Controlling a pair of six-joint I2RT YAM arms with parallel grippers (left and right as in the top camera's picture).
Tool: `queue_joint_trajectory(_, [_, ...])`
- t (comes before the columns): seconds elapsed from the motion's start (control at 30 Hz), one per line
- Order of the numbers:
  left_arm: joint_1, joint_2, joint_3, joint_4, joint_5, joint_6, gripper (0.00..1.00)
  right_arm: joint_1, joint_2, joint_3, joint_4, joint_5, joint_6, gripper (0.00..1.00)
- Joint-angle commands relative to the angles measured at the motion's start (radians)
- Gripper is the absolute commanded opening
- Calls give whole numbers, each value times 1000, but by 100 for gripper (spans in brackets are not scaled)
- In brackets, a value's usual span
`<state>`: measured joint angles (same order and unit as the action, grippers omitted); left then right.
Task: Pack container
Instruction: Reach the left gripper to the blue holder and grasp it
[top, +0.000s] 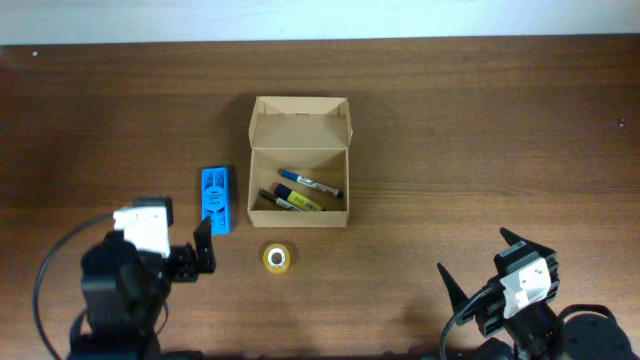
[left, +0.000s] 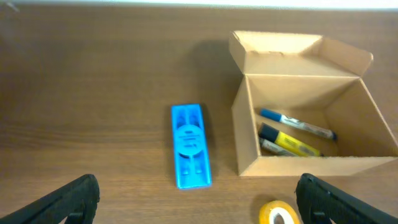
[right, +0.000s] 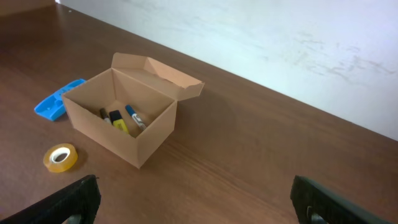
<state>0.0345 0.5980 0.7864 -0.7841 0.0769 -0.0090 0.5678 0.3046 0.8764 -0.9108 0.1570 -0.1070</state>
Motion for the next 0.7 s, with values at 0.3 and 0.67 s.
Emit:
queue_joint_trajectory(0.3, [-4, 739, 323, -17, 138, -11, 100, -7, -5, -7, 1, 12, 11, 99])
queue_joint_trajectory(0.67, [1, 1083, 531, -51, 89, -143, 100, -7, -5, -7, 1, 12, 11, 99])
